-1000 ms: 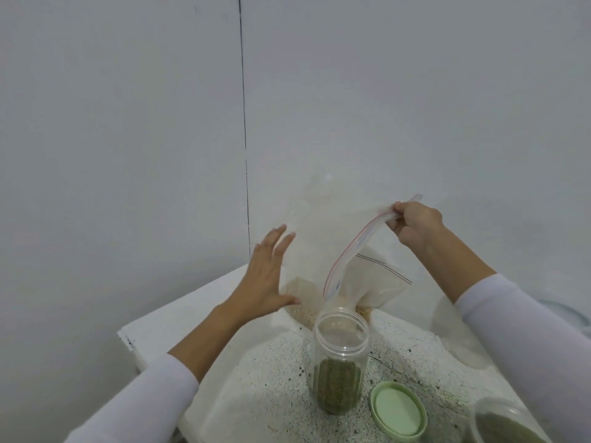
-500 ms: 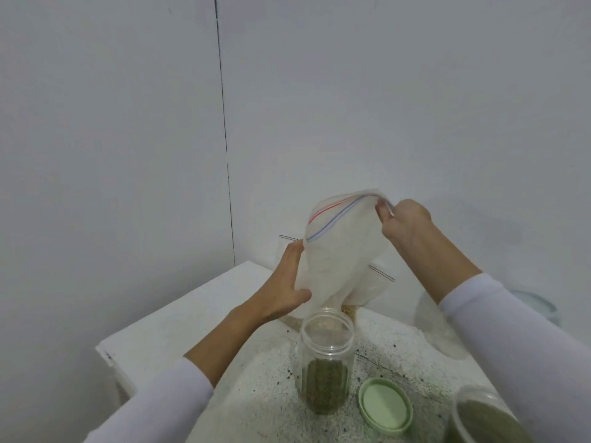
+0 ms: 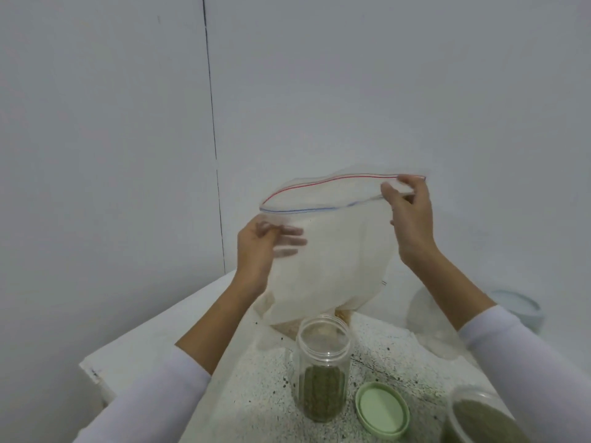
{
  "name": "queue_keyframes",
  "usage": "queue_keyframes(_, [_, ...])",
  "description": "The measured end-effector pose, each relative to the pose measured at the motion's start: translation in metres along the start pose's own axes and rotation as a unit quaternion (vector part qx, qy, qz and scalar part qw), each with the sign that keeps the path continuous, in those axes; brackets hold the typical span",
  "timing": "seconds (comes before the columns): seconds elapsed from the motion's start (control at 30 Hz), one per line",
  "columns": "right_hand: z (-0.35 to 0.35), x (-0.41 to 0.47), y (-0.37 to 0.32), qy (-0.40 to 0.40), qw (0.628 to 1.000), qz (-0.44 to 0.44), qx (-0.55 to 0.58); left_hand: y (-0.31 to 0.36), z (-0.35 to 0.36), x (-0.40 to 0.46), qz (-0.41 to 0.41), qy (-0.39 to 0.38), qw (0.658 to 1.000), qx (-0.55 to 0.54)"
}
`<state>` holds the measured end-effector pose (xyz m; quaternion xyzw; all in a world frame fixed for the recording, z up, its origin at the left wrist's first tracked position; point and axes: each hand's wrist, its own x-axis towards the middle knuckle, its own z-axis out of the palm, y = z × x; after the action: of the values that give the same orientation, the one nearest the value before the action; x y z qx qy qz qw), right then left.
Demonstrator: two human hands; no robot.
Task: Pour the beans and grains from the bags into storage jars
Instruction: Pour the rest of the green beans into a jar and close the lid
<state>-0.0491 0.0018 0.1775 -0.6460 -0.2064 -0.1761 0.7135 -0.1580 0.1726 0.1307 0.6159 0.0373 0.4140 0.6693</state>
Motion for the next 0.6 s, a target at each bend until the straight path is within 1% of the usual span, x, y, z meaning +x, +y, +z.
queue_keyframes(0.07, [-0.016, -0.006, 0.007, 0.024, 0.992, -0.123, -0.021, 0.011, -0.003, 0.003, 0.004, -0.001, 1.0, -0.023])
queue_keyframes(0.1, [-0.024, -0.007, 0.01, 0.052, 0.985, -0.162, -0.018, 0.015, -0.004, 0.005, 0.004, 0.001, 0.999, -0.038])
queue_keyframes(0.13, [-0.031, -0.007, 0.014, 0.073, 0.982, -0.174, -0.013, 0.019, -0.006, 0.007, 0.003, -0.002, 0.999, -0.052])
queue_keyframes(0.17, [-0.04, -0.005, 0.017, 0.08, 0.985, -0.153, -0.007, 0.023, -0.006, 0.009, 0.001, -0.01, 0.998, -0.064])
queue_keyframes(0.2, [-0.047, -0.006, 0.017, 0.062, 0.993, -0.103, 0.009, 0.026, -0.006, 0.011, -0.002, -0.02, 0.997, -0.077])
queue_keyframes(0.27, [-0.059, -0.004, 0.018, -0.038, 0.997, 0.029, 0.059, 0.029, -0.001, 0.014, -0.01, -0.039, 0.995, -0.097])
queue_keyframes(0.3, [-0.064, -0.004, 0.018, -0.085, 0.992, 0.07, 0.067, 0.029, 0.003, 0.015, -0.015, -0.046, 0.994, -0.101])
queue_keyframes(0.33, [-0.072, -0.004, 0.018, -0.106, 0.989, 0.082, 0.053, 0.028, 0.009, 0.014, -0.024, -0.055, 0.993, -0.103])
queue_keyframes(0.4, [-0.084, -0.005, 0.014, -0.078, 0.996, 0.05, -0.001, 0.025, 0.018, 0.012, -0.042, -0.071, 0.991, -0.104])
queue_keyframes(0.47, [-0.103, -0.008, 0.008, -0.016, 0.997, 0.014, -0.068, 0.021, 0.031, 0.009, -0.057, -0.083, 0.989, -0.104])
queue_keyframes(0.53, [-0.125, -0.01, 0.003, 0.032, 0.986, -0.014, -0.164, 0.016, 0.044, 0.004, -0.063, -0.083, 0.99, -0.099])
queue_keyframes(0.6, [-0.149, -0.014, -0.002, 0.059, 0.972, -0.023, -0.228, 0.012, 0.061, -0.005, -0.068, -0.086, 0.99, -0.088])
